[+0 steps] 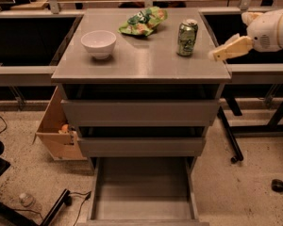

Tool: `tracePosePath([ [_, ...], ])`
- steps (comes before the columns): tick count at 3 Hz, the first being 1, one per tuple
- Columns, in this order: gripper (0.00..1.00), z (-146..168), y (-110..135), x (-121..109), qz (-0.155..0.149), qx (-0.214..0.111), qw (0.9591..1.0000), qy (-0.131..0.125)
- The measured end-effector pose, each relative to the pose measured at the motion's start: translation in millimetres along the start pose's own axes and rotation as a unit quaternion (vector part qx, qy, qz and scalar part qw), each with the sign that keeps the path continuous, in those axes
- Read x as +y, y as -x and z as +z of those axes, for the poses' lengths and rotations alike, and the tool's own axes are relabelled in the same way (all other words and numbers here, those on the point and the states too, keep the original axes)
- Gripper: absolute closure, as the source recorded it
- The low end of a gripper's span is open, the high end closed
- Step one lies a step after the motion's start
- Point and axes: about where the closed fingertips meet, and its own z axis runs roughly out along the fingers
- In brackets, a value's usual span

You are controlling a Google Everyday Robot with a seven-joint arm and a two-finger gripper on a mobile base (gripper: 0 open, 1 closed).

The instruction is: Place green can into bottom drawer

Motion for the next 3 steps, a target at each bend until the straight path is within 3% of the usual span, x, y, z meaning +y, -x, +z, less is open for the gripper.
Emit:
tracePosePath([
  [1,0.00,43.2,11.7,-55.8,0.052,-0.074,0.9952,-0.037],
  [2,0.00,80.9,19.2,-87.3,0.088,-0.110,0.9884,-0.056],
  [3,0.00,116.0,18.4,-100.1,0.125,-0.137,0.9810,-0.057],
])
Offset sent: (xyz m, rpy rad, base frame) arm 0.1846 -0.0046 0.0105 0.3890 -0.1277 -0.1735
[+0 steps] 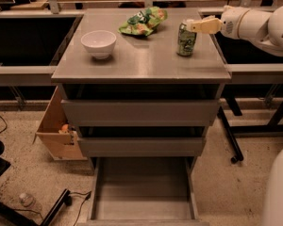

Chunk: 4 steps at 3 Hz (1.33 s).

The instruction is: Place green can into bottom drawer

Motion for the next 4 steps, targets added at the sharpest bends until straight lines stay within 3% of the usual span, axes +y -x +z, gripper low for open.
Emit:
tracePosePath([
  [2,0.00,47.0,-19.8,13.5,0.037,-0.022,0.9989,0.020],
  [3,0.19,63.3,-31.8,26.6,0.036,-0.009,0.9988,0.030],
  [4,0.42,65.9,-39.5,32.3,0.032,-0.002,0.9992,0.022],
])
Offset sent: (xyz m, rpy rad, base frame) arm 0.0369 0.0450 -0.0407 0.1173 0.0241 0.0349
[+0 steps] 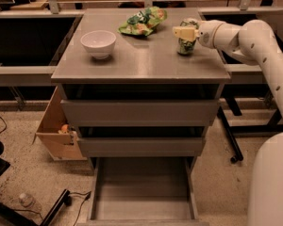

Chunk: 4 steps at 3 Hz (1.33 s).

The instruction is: Place green can into bottom drawer

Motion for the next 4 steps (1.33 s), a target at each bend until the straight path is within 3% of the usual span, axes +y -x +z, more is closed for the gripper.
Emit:
tracePosePath([
  [1,0.66,2.8,-4.5,2.0,0.002,0.003,1.0000,0.001],
  [2,0.96,2.8,-4.5,2.0,0.002,0.003,1.0000,0.001],
  [3,1.00,2.7,-4.3,2.1,0.002,0.003,1.0000,0.001],
  [4,1.00,-12.1,28.3,11.6,-0.014,-0.012,0.9996,0.021],
])
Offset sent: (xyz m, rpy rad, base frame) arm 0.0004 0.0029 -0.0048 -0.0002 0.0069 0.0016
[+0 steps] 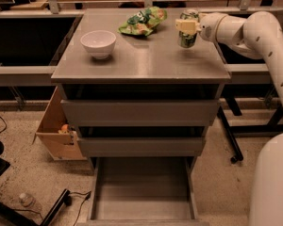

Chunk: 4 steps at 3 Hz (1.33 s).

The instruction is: Place green can into bottom drawer

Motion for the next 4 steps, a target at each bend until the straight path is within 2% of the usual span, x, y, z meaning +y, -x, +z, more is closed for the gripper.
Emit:
tracePosePath([
  [1,1.00,-46.1,47.9,12.7,-0.026,-0.026,0.9993,0.003],
  [2,1.00,-114.9,78.9,30.3,-0.051,-0.025,0.9981,-0.025],
  [3,1.00,-192.8,84.4,51.7,-0.074,0.013,0.9949,-0.066],
  [4,1.00,-248.5,40.3,76.4,-0.075,0.063,0.9931,-0.064],
])
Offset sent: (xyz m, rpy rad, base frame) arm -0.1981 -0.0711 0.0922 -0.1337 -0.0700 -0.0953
